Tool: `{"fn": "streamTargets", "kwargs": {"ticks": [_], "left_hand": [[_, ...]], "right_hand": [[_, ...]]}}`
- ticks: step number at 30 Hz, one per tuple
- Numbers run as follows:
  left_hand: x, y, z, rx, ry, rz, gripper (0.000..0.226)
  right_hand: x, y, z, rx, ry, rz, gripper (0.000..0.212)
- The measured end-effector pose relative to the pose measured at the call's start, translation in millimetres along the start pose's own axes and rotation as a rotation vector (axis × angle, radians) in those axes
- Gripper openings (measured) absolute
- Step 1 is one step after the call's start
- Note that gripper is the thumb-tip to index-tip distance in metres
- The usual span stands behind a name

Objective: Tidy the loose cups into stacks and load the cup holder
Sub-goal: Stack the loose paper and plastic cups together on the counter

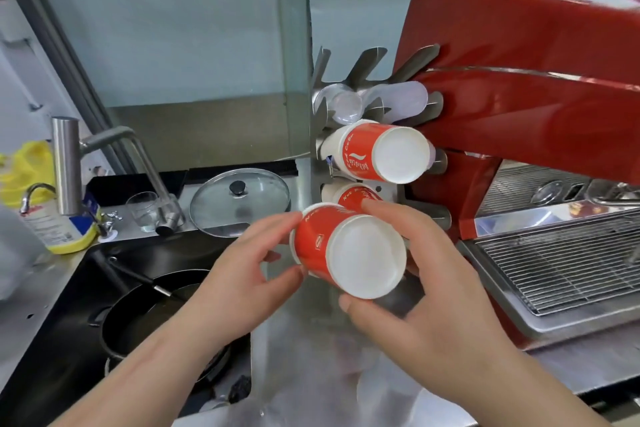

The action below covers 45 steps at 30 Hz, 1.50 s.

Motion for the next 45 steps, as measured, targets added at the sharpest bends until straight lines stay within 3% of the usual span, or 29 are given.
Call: {"fn": "streamTargets", "kwargs": {"ticks": [12, 24, 28, 32, 45], "left_hand": [[-24.0, 19.1, 58.3, 0.083, 0.013, 0.039, 0.073], [-14.1, 30.7, 82.7, 0.099, 0.062, 0.034, 0.079], [-15.6, 30.5, 87.7, 0.107, 0.038, 0.050, 0.080], [-12.1, 32.8, 92.1, 0.130, 0.059, 0.053, 0.080], [5.1, 57.6, 98.5, 0.100, 0.076, 0.027, 0.068]], "right_hand": [[-36.9, -11.9, -44.3, -0.075, -0.094, 0.008, 0.078], [-79.5, -7.5, -31.5, -0.067, -0.128, -0.045, 0.067], [-91.8, -2.1, -26.2, -0.064, -0.091, 0.003, 0.062], [-109.5, 0.9, -17.3, -0.048, -0.098, 0.055, 0.069], [-134.8, 20.9, -0.9, -0.022, -0.126, 0.091, 0.062]]}}
Point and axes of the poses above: each hand's wrist, its own y-axis towards the middle knuckle, its own z-axis out of the palm, x = y × z, the point moved 7 cm from there along y, towards the middle knuckle, and after that the axes turned 8 degrees about -x, right-handed, at the moved point
